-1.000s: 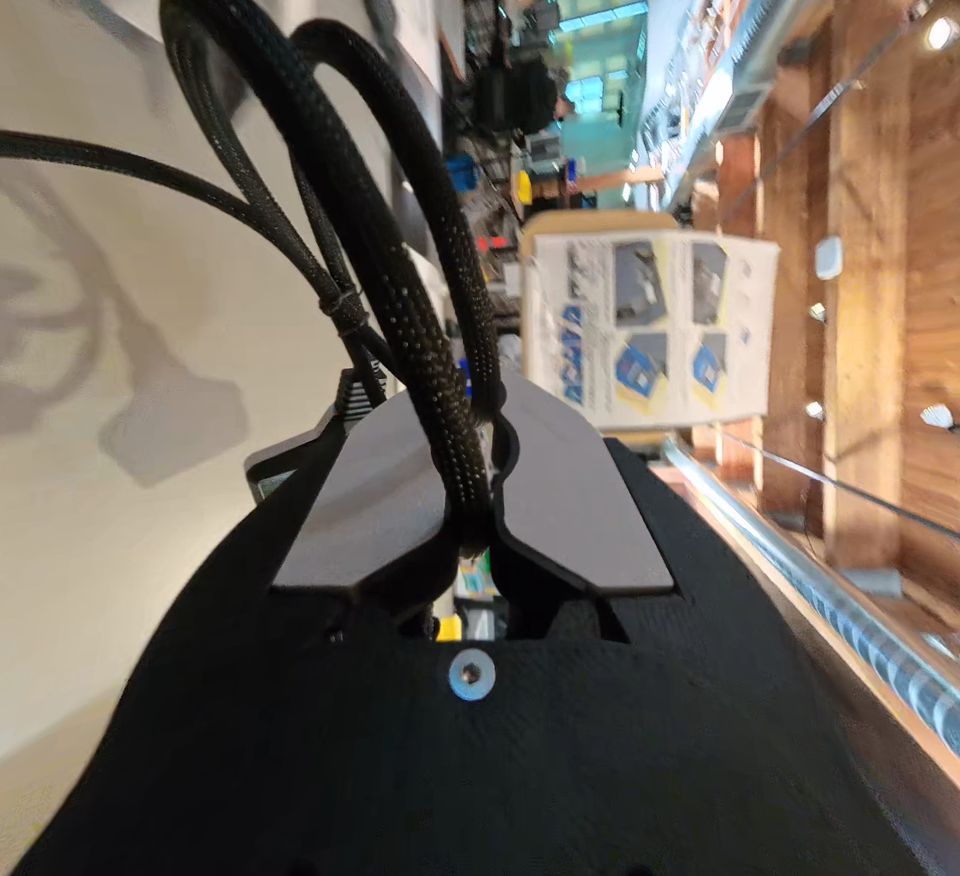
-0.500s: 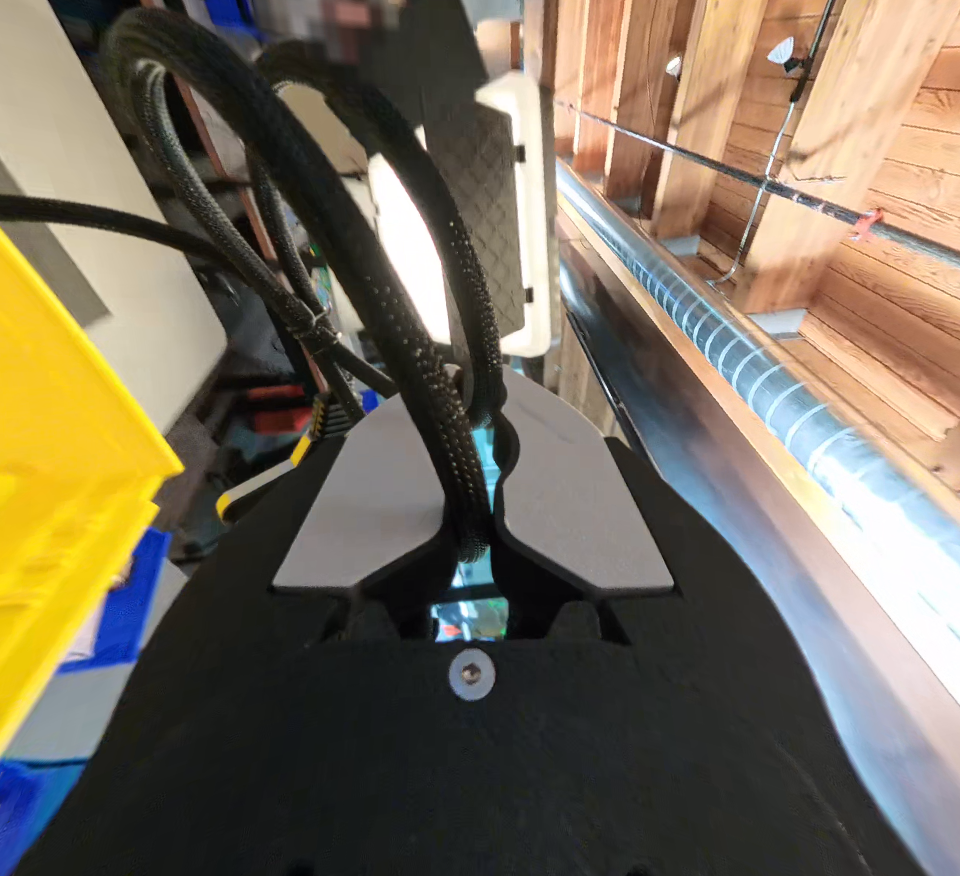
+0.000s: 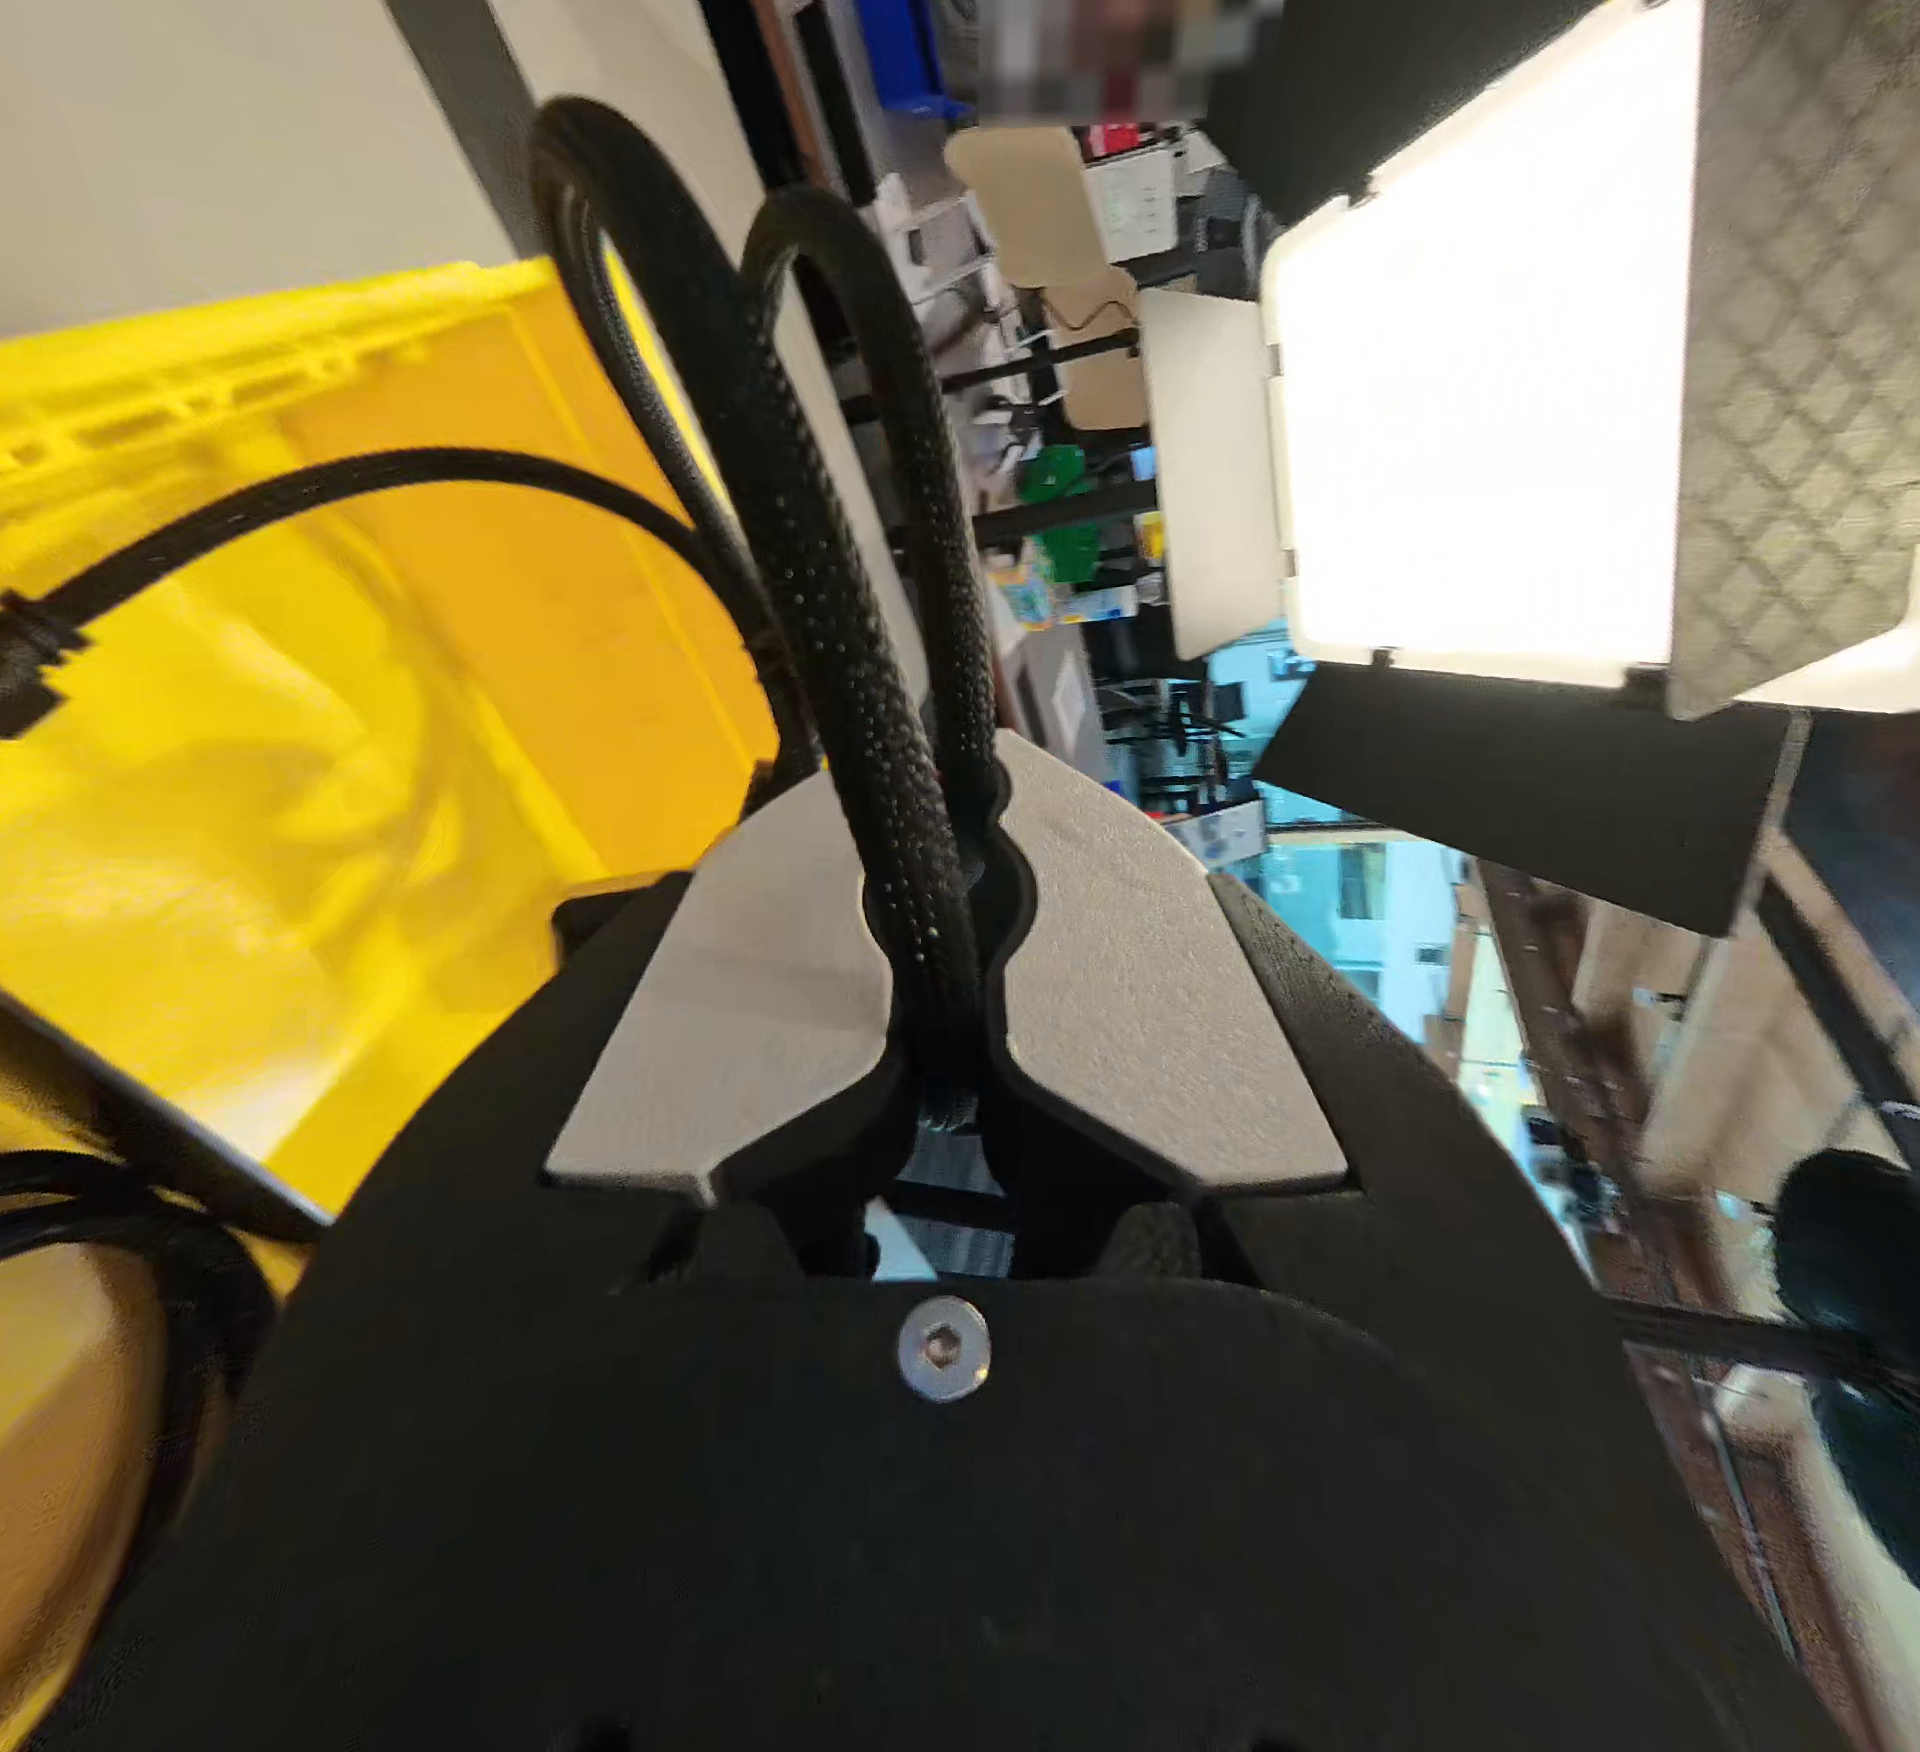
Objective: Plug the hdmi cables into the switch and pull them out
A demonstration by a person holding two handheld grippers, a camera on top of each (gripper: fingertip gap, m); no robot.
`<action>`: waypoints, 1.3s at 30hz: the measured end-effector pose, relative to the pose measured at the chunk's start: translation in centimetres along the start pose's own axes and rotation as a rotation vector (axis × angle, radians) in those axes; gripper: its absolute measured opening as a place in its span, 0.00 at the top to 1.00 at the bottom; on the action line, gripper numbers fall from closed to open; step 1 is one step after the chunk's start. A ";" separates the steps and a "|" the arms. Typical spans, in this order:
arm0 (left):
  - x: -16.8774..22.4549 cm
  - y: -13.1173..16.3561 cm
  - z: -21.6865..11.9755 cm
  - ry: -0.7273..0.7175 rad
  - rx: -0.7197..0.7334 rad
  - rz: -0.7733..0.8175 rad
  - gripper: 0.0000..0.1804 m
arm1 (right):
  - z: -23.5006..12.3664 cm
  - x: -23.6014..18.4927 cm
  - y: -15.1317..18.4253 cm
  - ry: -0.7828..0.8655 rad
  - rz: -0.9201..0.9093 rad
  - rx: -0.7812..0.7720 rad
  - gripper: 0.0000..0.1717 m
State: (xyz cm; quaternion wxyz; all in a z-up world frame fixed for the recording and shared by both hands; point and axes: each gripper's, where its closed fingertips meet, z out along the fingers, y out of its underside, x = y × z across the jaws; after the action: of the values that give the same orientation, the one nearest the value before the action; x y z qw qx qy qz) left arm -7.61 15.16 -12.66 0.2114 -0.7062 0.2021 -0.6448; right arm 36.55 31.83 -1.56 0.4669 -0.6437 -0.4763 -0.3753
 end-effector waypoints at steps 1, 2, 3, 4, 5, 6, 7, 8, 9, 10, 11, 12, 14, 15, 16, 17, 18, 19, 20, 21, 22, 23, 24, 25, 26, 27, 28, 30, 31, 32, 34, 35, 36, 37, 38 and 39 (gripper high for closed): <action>0.0 0.0 0.0 -0.003 -0.001 0.000 0.74 | 0.4 -0.9 0.1 -0.040 0.016 -0.004 0.96; -0.1 0.0 0.0 -0.005 -0.001 0.001 0.74 | 0.7 -1.8 0.3 -0.084 0.028 -0.012 0.96; -0.1 0.0 0.0 -0.006 0.000 0.002 0.74 | 1.0 -2.8 0.7 -0.129 0.034 -0.030 0.96; 0.0 0.0 0.0 -0.006 0.001 0.003 0.74 | 1.3 -3.7 1.2 -0.167 0.037 -0.049 0.96; 0.0 0.0 0.0 -0.006 0.002 0.003 0.74 | 1.5 -4.6 1.7 -0.205 0.039 -0.062 0.96; 0.0 -0.1 0.0 -0.006 0.003 0.002 0.74 | 1.4 -5.4 2.2 -0.248 0.043 -0.076 0.95; 0.0 -0.1 0.0 -0.006 0.003 0.001 0.74 | 1.3 -5.9 2.7 -0.279 0.039 -0.095 0.95; 0.0 -0.1 0.0 -0.004 0.002 0.001 0.74 | 1.2 -6.1 3.1 -0.288 0.030 -0.110 0.93; 0.0 -0.1 0.0 -0.002 0.000 0.001 0.74 | 0.9 -6.2 3.4 -0.303 0.025 -0.127 0.86; 0.1 -0.1 0.1 0.001 -0.002 0.002 0.74 | 0.6 -6.2 3.8 -0.322 0.030 -0.151 0.79; 0.1 0.0 0.1 0.003 -0.004 0.005 0.74 | 0.1 -6.0 4.1 -0.331 0.040 -0.169 0.74; 0.2 0.0 0.1 0.005 -0.005 0.009 0.74 | -0.4 -5.6 4.2 -0.334 0.051 -0.178 0.71; 0.3 -0.1 0.1 0.007 -0.004 0.022 0.74 | -1.7 -4.5 4.5 -0.322 0.083 -0.192 0.68; 0.4 -0.1 0.1 0.005 -0.001 0.030 0.74 | -2.4 -4.0 4.7 -0.311 0.104 -0.203 0.66; 0.4 -0.2 0.1 -0.002 0.002 0.040 0.74 | -3.1 -3.6 4.9 -0.304 0.125 -0.208 0.65; 0.4 -0.2 0.1 -0.010 0.002 0.049 0.74 | -3.9 -3.3 4.9 -0.300 0.146 -0.207 0.65; 0.5 -0.2 0.2 -0.012 0.000 0.060 0.74 | -4.5 -3.2 5.0 -0.298 0.163 -0.206 0.65; 0.6 -0.2 0.3 -0.012 0.003 0.077 0.74 | -5.2 -3.2 5.1 -0.298 0.172 -0.214 0.65; 0.9 -0.4 0.3 -0.010 0.015 0.100 0.74 | -5.8 -3.3 5.3 -0.296 0.178 -0.226 0.64; 1.2 -0.6 0.2 -0.006 0.033 0.123 0.74 | -6.4 -3.3 5.4 -0.289 0.190 -0.232 0.64; 1.4 -1.0 0.0 -0.015 0.064 0.147 0.74 | -7.1 -3.2 5.2 -0.279 0.212 -0.230 0.64; 1.2 -1.7 -0.5 -0.057 0.128 0.179 0.73 | -7.9 -3.2 4.8 -0.268 0.243 -0.223 0.66; 1.2 -2.8 -1.3 -0.110 0.225 0.232 0.73 | -8.7 -3.1 4.3 -0.252 0.275 -0.211 0.68; 1.5 -3.7 -2.4 -0.163 0.329 0.322 0.73 | -9.4 -2.9 3.7 -0.225 0.303 -0.197 0.72; 2.1 -4.5 -3.6 -0.245 0.418 0.444 0.75 | -10.2 -2.8 3.1 -0.193 0.327 -0.186 0.77; 3.0 -5.1 -5.0 -0.339 0.498 0.585 0.76 | -10.9 -2.8 2.4 -0.171 0.348 -0.179 0.80; 4.2 -5.7 -6.3 -0.425 0.578 0.733 0.76 | -11.5 -3.1 1.7 -0.161 0.367 -0.173 0.82; 6.9 -6.5 -8.2 -0.534 0.723 0.987 0.70 | -12.6 -3.8 0.4 -0.151 0.402 -0.161 0.87; 7.7 -6.8 -8.8 -0.562 0.762 1.079 0.65 | -13.1 -4.2 -0.4 -0.161 0.425 -0.149 0.88; 7.9 -7.0 -9.2 -0.584 0.776 1.115 0.59 | -13.5 -4.9 -1.2 -0.186 0.457 -0.137 0.88; 6.9 -7.6 -9.9 -0.621 0.730 1.036 0.49 | -14.2 -6.3 -2.7 -0.250 0.529 -0.113 0.88; 6.3 -7.7 -10.4 -0.639 0.701 0.990 0.46 | -14.5 -7.0 -3.3 -0.276 0.555 -0.103 0.88; 6.0 -7.8 -11.1 -0.669 0.675 0.962 0.46 | -14.9 -7.7 -3.8 -0.300 0.576 -0.099 0.86; 5.8 -7.7 -11.9 -0.708 0.651 0.948 0.47 | -15.3 -8.4 -4.1 -0.322 0.594 -0.098 0.85; 5.7 -7.4 -12.7 -0.738 0.612 0.943 0.52 | -15.7 -9.1 -4.3 -0.344 0.615 -0.096 0.83; 5.9 -6.7 -13.1 -0.727 0.550 0.944 0.63 | -16.2 -9.8 -4.5 -0.368 0.638 -0.096 0.81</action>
State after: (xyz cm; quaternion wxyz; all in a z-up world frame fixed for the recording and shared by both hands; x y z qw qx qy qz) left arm -20.06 16.90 -3.05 0.6993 -0.6349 0.2337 -0.2310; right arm 29.01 14.24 -5.03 0.4362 -0.8377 -0.3094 -0.1106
